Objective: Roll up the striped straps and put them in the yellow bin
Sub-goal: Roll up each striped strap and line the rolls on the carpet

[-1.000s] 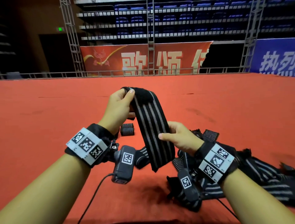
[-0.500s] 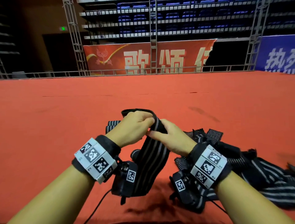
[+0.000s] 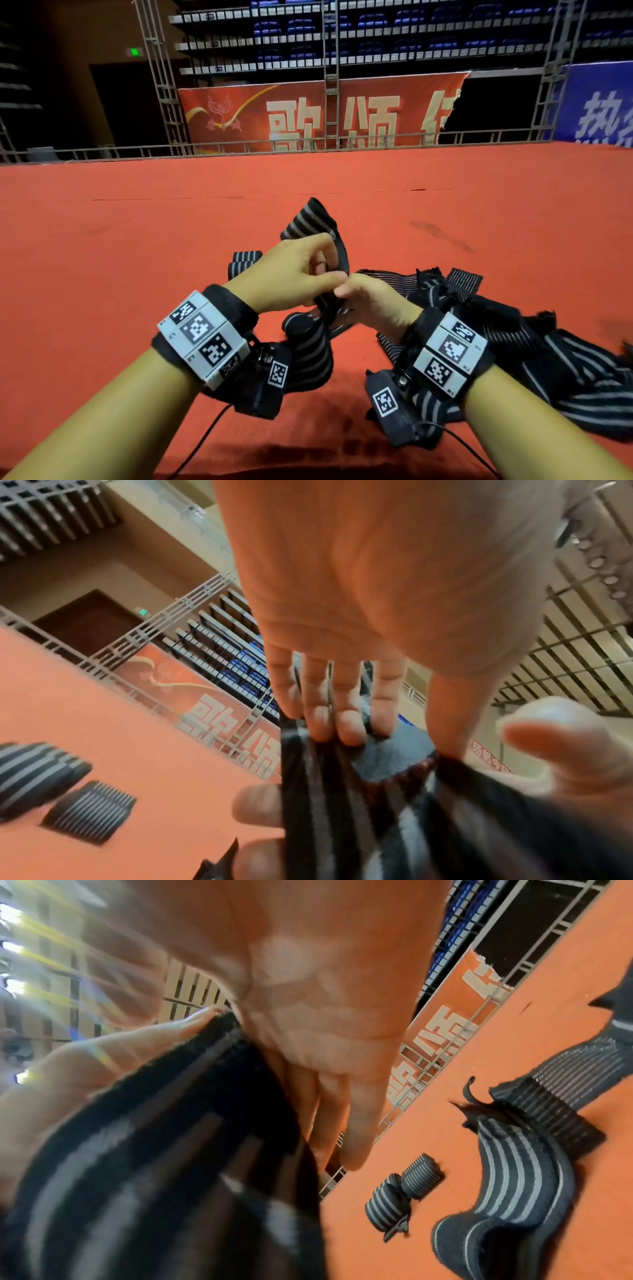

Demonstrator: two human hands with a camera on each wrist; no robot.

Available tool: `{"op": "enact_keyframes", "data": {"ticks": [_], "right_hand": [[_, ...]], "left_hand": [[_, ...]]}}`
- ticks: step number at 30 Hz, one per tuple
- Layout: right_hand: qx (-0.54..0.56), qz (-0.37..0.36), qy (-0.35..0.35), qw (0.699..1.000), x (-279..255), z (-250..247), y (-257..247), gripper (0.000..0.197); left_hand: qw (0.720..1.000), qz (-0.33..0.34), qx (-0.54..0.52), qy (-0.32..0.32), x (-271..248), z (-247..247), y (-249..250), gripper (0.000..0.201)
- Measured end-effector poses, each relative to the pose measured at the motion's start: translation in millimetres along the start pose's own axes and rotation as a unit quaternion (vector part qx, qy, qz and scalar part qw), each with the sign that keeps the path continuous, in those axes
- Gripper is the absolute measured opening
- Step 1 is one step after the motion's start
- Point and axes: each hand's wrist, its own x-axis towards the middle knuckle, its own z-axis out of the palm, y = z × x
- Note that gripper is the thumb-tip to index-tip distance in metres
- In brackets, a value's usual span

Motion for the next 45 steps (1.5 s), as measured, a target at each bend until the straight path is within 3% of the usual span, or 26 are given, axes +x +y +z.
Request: {"op": "enact_keyframes", "data": {"ticks": [2,8,9,12,21,27,29,32,33,34,36,38,39,42,45], "right_hand": [[0.026,0.012,-0.020,0.999,-1.2,0.5,2.1,0.053],[0.029,0.004,0.078,0.997,1.0,-2.4,8.7,0.077],[0.017,-0.001,0.074,0.997,1.4,-4.6,8.7,0.072],[-0.035,-0.041,0.065,0.996,-0.2,-9.2,10.1,0.012],[-0.137,-0.101,0.062,0.983,-7.2,-7.0,9.8,0.012],[-0.292,-0.012,-0.029,0.956,-13.3,-8.7,19.7,0.008],[-0.306,-0.008,-0.023,0.952,-12.5,-8.4,22.7,0.020],[-0.289,-0.031,0.107,0.951,-2.9,-3.3,9.6,0.087],[-0.292,-0.057,0.148,0.943,2.4,-0.5,0.5,0.102],[-0.291,-0.094,0.174,0.936,7.9,3.8,-10.1,0.105],[-0.268,-0.181,0.194,0.926,20.1,13.8,-33.6,0.084],[-0.216,-0.241,0.194,0.926,28.5,27.9,-60.0,0.041],[-0.192,-0.257,0.188,0.928,29.8,36.3,-72.6,0.028],[-0.164,-0.286,0.161,0.930,27.1,56.6,-98.7,0.033],[-0.163,-0.309,0.130,0.928,11.0,72.5,-117.8,0.009]], "left_hand": [[1.000,-0.005,0.000,0.003,0.1,2.8,-2.9,0.026],[0.999,0.027,-0.001,0.027,-0.2,9.9,-18.0,0.027],[0.999,0.029,-0.001,0.029,-1.1,10.2,-20.5,0.024],[0.997,0.041,0.011,0.065,-2.8,10.9,-24.4,0.009],[0.987,0.052,0.041,0.146,1.6,3.8,-36.1,0.009],[0.959,-0.018,-0.066,0.274,17.0,-44.2,-43.5,0.011],[0.956,-0.013,-0.095,0.276,16.0,-61.6,-37.5,0.010],[0.955,0.014,-0.130,0.267,10.3,-78.5,-20.9,0.010],[0.957,0.024,-0.139,0.254,7.8,-82.6,-15.2,0.010],[0.959,0.033,-0.148,0.239,5.8,-86.1,-10.8,0.010],[0.959,0.047,-0.166,0.223,1.5,-92.7,-4.1,0.014],[0.955,0.056,-0.181,0.228,-3.0,-98.5,-1.0,0.017],[0.952,0.058,-0.185,0.236,-6.1,-101.8,0.2,0.016],[0.935,0.054,-0.202,0.287,-17.4,-113.1,2.5,0.018],[0.917,0.044,-0.234,0.321,-32.1,-123.8,10.2,0.020]]}}
